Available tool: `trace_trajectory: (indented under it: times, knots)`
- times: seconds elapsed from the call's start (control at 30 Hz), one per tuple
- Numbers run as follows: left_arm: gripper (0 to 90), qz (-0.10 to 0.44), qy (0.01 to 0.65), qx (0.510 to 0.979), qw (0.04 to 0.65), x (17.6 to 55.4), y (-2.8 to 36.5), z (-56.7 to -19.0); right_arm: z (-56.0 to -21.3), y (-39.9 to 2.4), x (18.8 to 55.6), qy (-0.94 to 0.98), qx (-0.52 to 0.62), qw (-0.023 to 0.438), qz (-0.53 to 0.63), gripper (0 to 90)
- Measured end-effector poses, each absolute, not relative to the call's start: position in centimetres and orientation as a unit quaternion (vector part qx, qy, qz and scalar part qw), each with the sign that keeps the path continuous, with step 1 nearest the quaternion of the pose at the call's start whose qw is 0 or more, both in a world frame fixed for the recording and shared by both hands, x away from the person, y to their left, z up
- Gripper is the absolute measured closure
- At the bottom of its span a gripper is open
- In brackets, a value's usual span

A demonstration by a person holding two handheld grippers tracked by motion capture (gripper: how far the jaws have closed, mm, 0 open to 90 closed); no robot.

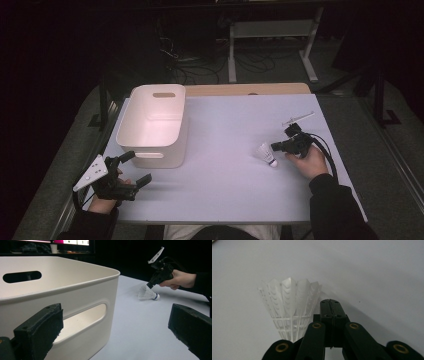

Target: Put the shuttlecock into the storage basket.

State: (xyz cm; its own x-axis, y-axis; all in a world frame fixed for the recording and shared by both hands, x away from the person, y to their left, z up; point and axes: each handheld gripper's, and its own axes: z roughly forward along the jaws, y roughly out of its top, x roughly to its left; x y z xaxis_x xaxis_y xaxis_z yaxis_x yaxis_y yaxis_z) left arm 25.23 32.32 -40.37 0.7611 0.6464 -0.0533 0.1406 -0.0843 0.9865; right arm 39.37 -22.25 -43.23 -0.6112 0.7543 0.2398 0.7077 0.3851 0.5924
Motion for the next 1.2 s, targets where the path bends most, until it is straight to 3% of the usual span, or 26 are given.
trace_trajectory:
  times: [0.5, 0.87, 1.13, 1.17, 1.2]
  knots:
    - [0.0, 0.205, 0.278, 0.707, 0.617, 25.2, 32.3, -40.4, -41.9, -23.4, 38.7, 0.824, 0.439, 0.050, 0.354, 88.2]
    - [0.0, 0.205, 0.278, 0.708, 0.616, 25.2, 32.3, -40.4, -40.8, -23.9, 38.0, 0.823, 0.436, 0.060, 0.359, 82.3]
    - [0.0, 0.205, 0.278, 0.708, 0.616, 25.2, 32.3, -40.4, -40.4, -24.0, 37.7, 0.821, 0.437, 0.057, 0.363, 75.0]
    - [0.0, 0.205, 0.278, 0.708, 0.616, 25.2, 32.3, -40.4, -40.3, -23.9, 37.4, 0.821, 0.439, 0.056, 0.361, 60.1]
    - [0.0, 0.205, 0.278, 0.708, 0.616, 25.2, 32.3, -40.4, -40.3, -23.9, 37.4, 0.821, 0.440, 0.058, 0.360, 58.7]
